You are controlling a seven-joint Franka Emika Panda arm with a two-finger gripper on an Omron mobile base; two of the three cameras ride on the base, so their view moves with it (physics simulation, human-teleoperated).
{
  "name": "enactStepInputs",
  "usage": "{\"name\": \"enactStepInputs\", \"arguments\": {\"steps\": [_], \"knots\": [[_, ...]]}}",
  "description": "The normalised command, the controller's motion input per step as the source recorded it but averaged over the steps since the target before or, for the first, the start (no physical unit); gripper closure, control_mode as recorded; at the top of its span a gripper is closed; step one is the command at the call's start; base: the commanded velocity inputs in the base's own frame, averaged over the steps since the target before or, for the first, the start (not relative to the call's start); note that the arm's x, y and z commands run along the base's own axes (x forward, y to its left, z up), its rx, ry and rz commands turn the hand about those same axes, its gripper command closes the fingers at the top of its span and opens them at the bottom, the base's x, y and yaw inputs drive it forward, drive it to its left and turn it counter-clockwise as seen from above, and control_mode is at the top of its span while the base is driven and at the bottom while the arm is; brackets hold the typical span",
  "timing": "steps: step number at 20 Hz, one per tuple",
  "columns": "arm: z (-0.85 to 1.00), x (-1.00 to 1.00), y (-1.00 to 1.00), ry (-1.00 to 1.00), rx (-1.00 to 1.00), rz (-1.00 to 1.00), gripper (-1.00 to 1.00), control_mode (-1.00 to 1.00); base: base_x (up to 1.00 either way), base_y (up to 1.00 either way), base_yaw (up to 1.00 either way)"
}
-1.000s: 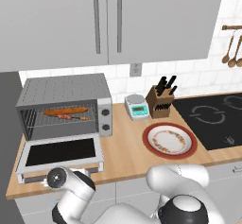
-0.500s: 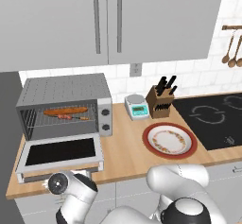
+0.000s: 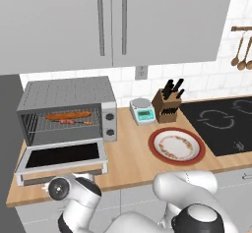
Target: Pick up the kebab skewer and baguette bread, and place them inside the toaster oven. Close the toaster oven door and start by setting the timer.
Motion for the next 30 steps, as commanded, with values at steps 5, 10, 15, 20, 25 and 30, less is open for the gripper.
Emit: {"name": "enactStepInputs", "arguments": {"steps": [5,10,15,20,25,30], "knots": [[0.77,0.92,-0.47,0.00,0.00,-0.01,-1.00,-1.00,0.00,0.00,0.00],[0.63,0.95,-0.49,0.00,0.00,-0.01,-1.00,-1.00,0.00,0.00,0.00],[0.41,0.87,-0.49,0.01,0.00,-0.02,-1.00,-1.00,0.00,0.00,0.00],[0.09,0.58,-0.41,0.11,0.00,-0.03,-1.00,-1.00,0.00,0.00,0.00],[0.11,0.50,-0.41,0.17,0.01,-0.03,-1.00,-1.00,0.00,0.00,0.00],[0.13,0.54,-0.38,0.15,0.01,-0.03,-1.00,-1.00,0.00,0.00,0.00]]}}
